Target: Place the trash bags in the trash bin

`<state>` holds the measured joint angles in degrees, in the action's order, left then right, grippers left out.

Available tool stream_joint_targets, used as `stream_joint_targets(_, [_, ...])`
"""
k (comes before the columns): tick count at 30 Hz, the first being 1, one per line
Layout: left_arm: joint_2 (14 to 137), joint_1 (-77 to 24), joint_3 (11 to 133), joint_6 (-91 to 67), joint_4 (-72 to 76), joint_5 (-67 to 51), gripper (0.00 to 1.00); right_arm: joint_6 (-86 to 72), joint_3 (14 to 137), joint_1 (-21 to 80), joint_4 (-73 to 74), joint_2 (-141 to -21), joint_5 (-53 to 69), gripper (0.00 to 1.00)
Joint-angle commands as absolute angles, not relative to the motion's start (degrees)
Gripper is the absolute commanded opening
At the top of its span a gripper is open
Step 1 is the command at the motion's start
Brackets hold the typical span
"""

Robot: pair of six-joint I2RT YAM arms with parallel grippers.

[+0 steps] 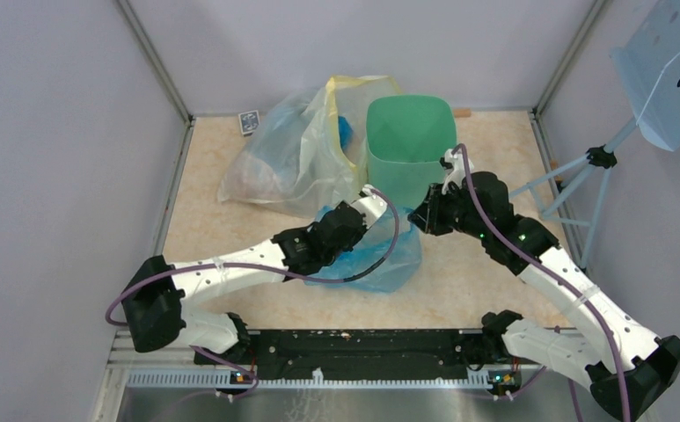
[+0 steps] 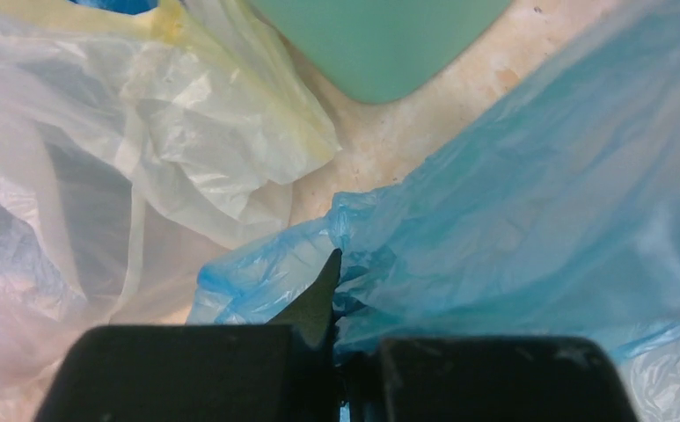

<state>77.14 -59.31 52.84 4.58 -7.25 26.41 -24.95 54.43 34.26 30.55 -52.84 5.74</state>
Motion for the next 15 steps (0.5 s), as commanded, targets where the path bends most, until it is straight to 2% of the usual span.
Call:
stream_joint_targets(1, [75.4,-56.2,59.7,-4.8,-14.5,23.2,0.00,-23.7,56.3,34.2,31.6,-53.4,2.9,0.46])
stream_joint_targets(4, [75.7,-52.1,64.3,-12.8,-20.9,14.5,0.00,-23.7,55.8,34.7,30.6,-54.6,4.0,0.72])
stream_joint_targets(5, [75.9,-50.4,65.5,-15.4,-22.6,11.6,0.00,-23.9,55.5,35.3,30.0,-54.6,3.4,0.78])
stream_joint_targets(10, [76.3,-43.8,69.0,-23.8,-27.3,-1.7,0.00,-25.4,54.3,41.8,27.9,-56.1,-5.7,0.81])
stream_joint_targets(15, [75.3,-41.1,69.6,-28.0,-28.7,-5.4,0.00,-28.6,52.8,45.2,27.4,-58.8,-18.2,0.82])
